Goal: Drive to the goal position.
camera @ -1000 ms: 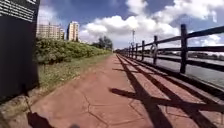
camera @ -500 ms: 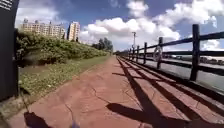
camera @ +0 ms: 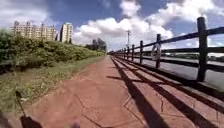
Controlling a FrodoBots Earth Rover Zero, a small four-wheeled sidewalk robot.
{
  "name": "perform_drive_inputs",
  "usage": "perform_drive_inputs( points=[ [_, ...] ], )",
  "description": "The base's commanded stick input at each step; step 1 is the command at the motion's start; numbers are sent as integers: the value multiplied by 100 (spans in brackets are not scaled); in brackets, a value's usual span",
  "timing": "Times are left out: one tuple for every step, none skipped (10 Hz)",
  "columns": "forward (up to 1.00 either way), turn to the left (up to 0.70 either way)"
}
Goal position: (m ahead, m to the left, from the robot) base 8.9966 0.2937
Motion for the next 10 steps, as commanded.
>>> perform_drive_inputs(
  points=[
    [85, 0],
    [85, 0],
    [85, 0],
    [85, 0],
    [85, 0],
    [85, 0],
    [85, 0],
    [85, 0],
    [85, 0],
    [85, 0]
  ],
)
